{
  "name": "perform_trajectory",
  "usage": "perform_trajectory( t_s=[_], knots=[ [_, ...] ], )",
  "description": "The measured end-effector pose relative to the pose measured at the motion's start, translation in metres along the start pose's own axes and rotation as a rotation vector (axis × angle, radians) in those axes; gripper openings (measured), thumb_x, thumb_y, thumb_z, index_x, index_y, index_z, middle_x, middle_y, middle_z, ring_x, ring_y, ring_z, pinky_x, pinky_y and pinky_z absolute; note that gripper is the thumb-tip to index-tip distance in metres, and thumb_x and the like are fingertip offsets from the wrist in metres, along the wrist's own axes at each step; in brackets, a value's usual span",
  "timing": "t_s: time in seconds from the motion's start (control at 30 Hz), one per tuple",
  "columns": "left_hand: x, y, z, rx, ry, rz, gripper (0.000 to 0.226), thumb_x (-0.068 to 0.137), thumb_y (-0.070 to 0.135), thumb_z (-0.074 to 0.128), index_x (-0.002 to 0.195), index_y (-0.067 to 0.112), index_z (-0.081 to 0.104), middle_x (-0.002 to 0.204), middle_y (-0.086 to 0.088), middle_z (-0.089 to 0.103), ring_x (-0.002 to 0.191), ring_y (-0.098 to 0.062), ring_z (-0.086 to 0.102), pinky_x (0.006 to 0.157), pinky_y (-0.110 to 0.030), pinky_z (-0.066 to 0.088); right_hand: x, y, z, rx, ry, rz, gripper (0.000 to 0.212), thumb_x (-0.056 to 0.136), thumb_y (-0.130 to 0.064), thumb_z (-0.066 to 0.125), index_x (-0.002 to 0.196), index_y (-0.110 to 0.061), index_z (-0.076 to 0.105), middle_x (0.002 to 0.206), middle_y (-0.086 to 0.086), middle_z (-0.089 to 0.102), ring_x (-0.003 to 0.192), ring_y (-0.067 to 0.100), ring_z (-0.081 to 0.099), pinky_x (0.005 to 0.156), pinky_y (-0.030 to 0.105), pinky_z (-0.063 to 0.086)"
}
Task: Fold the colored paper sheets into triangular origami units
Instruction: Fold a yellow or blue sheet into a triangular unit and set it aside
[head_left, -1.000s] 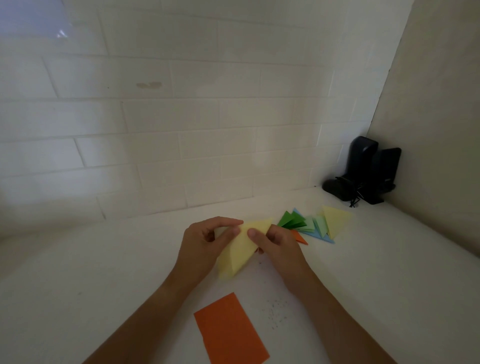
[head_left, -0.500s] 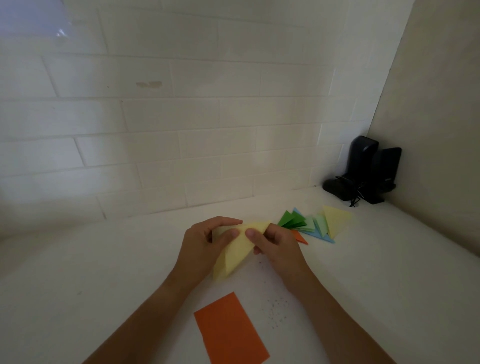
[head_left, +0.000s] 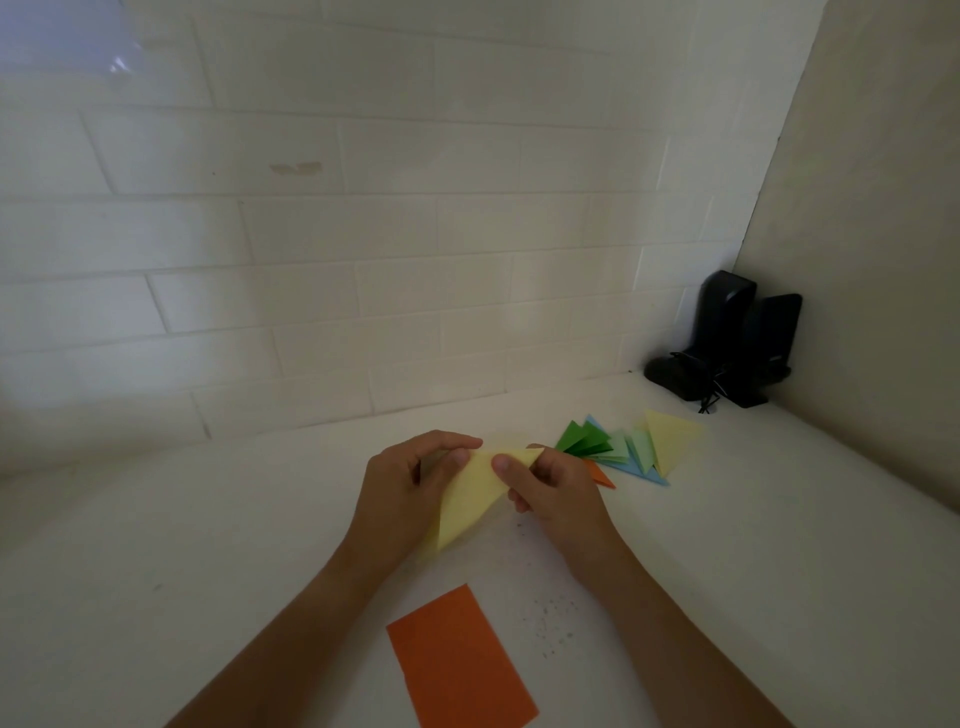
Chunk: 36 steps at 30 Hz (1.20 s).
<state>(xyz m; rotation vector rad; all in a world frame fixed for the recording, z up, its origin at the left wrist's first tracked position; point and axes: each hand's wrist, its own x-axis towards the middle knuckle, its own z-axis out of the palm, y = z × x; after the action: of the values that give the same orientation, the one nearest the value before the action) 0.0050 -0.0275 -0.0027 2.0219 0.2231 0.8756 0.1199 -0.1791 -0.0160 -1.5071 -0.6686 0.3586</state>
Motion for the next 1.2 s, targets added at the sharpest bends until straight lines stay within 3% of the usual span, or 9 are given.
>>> perform_trajectory(
  t_s=[0.1,0.27,0.43,0.63,0.73,0.83,1.07,1.2],
  knots=[
    [0.000,-0.001,0.000,0.008,-0.013,0.023,0.021,0.099,0.012,0.066,0.102,0.029,0.079,0.095,0.018,0.076,0.090,-0.011,0.069,0.073,-0.019,0.051,-0.001,-0.001,0.000,0.009,0.000,-0.006,0.046,0.090,-0.035,0.076,0.083,0.008,0.063,0.064,0.004,0.061,0.062,0.012,0.057,0.064,0.027,0.047],
    [0.002,-0.006,0.001,0.026,-0.012,0.036,0.027,0.100,0.006,0.062,0.102,0.027,0.079,0.097,0.017,0.075,0.095,-0.009,0.069,0.079,-0.015,0.048,-0.004,-0.007,-0.002,0.037,-0.030,-0.027,0.024,0.096,-0.034,0.069,0.087,-0.013,0.070,0.068,0.004,0.062,0.068,0.011,0.057,0.065,0.021,0.045],
    [0.002,-0.008,0.001,0.044,-0.006,0.056,0.028,0.099,0.002,0.061,0.100,0.024,0.079,0.097,0.016,0.076,0.097,-0.009,0.070,0.083,-0.016,0.050,-0.003,-0.005,-0.002,0.015,-0.010,-0.041,0.029,0.097,-0.029,0.069,0.078,-0.009,0.065,0.065,0.005,0.061,0.063,0.010,0.056,0.064,0.020,0.045],
    [0.002,-0.006,0.001,0.080,0.001,0.051,0.027,0.099,0.004,0.062,0.100,0.025,0.079,0.096,0.019,0.075,0.097,-0.006,0.069,0.082,-0.012,0.046,-0.002,-0.002,-0.001,-0.026,0.015,-0.047,0.037,0.097,-0.034,0.069,0.075,-0.006,0.062,0.065,0.001,0.061,0.063,0.012,0.055,0.066,0.029,0.045],
    [0.001,-0.002,0.000,0.069,-0.033,-0.001,0.016,0.094,0.017,0.073,0.101,0.030,0.078,0.098,0.024,0.073,0.100,0.000,0.066,0.083,-0.008,0.043,-0.002,0.000,-0.001,-0.061,0.023,-0.052,0.031,0.097,-0.036,0.069,0.077,-0.013,0.065,0.064,-0.002,0.061,0.063,0.011,0.056,0.067,0.031,0.045],
    [0.001,0.000,0.001,0.036,-0.075,-0.077,0.019,0.084,0.021,0.084,0.097,0.034,0.077,0.097,0.024,0.073,0.098,0.001,0.065,0.083,-0.010,0.046,-0.001,0.000,-0.001,-0.087,0.021,-0.061,0.028,0.097,-0.036,0.069,0.078,-0.016,0.068,0.063,-0.003,0.061,0.063,0.011,0.057,0.066,0.031,0.045],
    [0.001,0.001,0.000,-0.009,-0.021,-0.037,0.016,0.095,0.017,0.073,0.098,0.031,0.079,0.100,0.023,0.075,0.103,0.001,0.067,0.090,-0.010,0.045,-0.001,0.001,0.000,-0.088,0.029,-0.057,0.028,0.099,-0.033,0.067,0.081,-0.011,0.068,0.066,-0.002,0.063,0.065,0.010,0.058,0.067,0.028,0.046],
    [0.002,-0.002,-0.001,-0.032,-0.017,-0.041,0.017,0.096,0.014,0.070,0.099,0.028,0.080,0.101,0.021,0.076,0.105,-0.001,0.068,0.094,-0.013,0.046,-0.001,-0.001,-0.001,-0.039,0.043,-0.044,0.026,0.100,-0.026,0.065,0.084,-0.006,0.067,0.066,0.002,0.061,0.065,0.009,0.056,0.064,0.020,0.046]
  ],
)
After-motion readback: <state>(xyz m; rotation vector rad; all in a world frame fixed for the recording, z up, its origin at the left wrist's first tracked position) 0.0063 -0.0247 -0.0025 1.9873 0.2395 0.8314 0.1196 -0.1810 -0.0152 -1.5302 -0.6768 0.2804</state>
